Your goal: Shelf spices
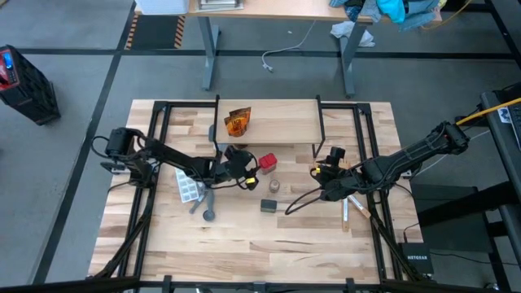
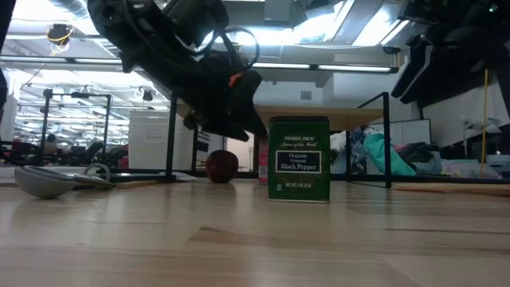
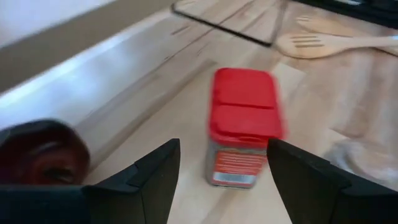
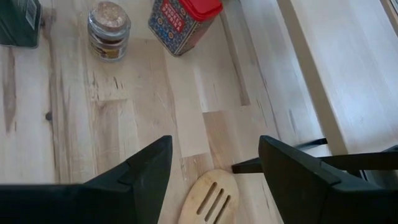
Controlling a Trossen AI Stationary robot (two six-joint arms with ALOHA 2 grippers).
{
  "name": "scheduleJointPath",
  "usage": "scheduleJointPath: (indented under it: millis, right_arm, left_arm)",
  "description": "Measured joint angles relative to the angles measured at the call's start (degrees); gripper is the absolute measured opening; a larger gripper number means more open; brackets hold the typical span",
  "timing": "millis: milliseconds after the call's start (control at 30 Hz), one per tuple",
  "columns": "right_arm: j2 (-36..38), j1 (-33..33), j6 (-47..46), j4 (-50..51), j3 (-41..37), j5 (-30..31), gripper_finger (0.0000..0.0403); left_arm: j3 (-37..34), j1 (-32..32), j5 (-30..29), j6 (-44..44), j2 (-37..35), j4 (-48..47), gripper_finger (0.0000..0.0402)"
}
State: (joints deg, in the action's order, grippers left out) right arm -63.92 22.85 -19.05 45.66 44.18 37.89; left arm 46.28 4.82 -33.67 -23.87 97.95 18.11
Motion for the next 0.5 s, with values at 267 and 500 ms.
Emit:
scheduleJointPath:
  millis: [267, 500]
  right_arm:
    - [0.0, -0.02, 0.02, 0.86, 0.0, 0.0, 0.0246]
    - [0.0, 0.0, -0.09, 0.81, 0.0, 0.0, 0.0246]
  left_arm:
    - [0.0, 1.9, 0.04, 5.34, -2.12, 1.54, 0.0233]
    - [-0.02, 1.87, 0.09, 7.26, -2.1, 2.23, 0.0233]
